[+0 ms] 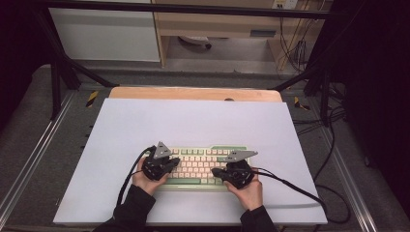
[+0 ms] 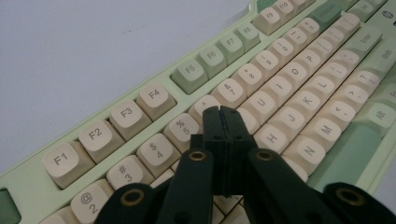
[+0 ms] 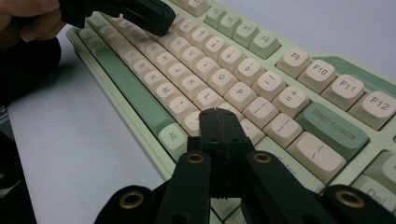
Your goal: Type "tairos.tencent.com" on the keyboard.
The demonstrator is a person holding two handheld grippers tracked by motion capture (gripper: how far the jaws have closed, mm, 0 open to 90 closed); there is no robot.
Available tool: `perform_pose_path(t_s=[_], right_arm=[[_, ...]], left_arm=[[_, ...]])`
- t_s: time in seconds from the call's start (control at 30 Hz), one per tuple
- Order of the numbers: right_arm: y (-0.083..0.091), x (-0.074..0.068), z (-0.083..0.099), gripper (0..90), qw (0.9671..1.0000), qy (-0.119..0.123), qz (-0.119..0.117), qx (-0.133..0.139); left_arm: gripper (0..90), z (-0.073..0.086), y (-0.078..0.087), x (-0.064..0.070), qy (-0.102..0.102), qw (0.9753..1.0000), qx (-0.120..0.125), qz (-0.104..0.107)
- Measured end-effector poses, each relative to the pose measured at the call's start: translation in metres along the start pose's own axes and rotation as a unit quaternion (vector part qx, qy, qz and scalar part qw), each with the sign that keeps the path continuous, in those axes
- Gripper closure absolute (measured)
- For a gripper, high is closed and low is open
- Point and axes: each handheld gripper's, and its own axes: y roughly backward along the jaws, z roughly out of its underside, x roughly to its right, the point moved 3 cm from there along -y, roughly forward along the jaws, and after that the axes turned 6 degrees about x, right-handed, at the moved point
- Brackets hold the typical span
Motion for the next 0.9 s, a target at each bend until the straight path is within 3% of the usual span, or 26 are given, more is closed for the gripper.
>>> perform_pose_path(t_s=[0.47, 0.9], right_arm=[[0.004, 0.003, 0.002, 90.0, 1.0000, -0.006, 0.003, 0.004], [0.005, 0.003, 0.001, 90.0, 1.0000, -0.004, 0.003, 0.006]], left_arm=[[89.9, 0.003, -0.002, 0.002, -0.005, 1.0000, -0.001, 0.003], [89.9, 0.002, 0.016, -0.002, 0.001, 0.9999, 0.014, 0.007]])
